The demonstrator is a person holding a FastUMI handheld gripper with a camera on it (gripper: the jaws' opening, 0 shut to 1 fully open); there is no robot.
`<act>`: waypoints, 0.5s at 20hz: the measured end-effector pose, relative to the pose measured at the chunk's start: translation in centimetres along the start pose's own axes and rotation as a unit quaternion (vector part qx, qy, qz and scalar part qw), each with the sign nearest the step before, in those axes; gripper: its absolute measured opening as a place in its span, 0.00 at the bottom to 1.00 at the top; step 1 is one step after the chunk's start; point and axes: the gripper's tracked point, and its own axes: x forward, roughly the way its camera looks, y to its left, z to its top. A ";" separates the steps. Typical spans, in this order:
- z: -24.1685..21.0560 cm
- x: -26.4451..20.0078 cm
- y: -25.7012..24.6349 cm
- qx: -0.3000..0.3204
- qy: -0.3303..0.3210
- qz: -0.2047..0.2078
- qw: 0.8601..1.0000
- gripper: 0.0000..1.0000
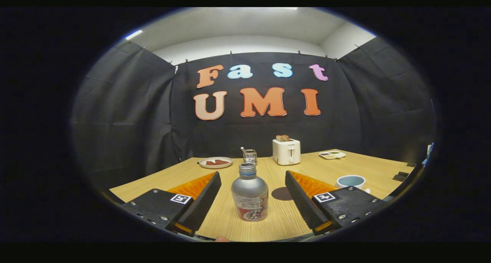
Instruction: Take the bottle from table, then pour the juice into the cup, finally place the bottle on the coaster
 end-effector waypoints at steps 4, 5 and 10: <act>-1.4 0.5 0.3 0.001 0.020 0.002 1.000 1.00; -1.8 0.9 0.5 0.003 0.024 0.003 1.000 1.00; -5.3 2.4 0.1 -0.003 0.073 -0.008 0.997 1.00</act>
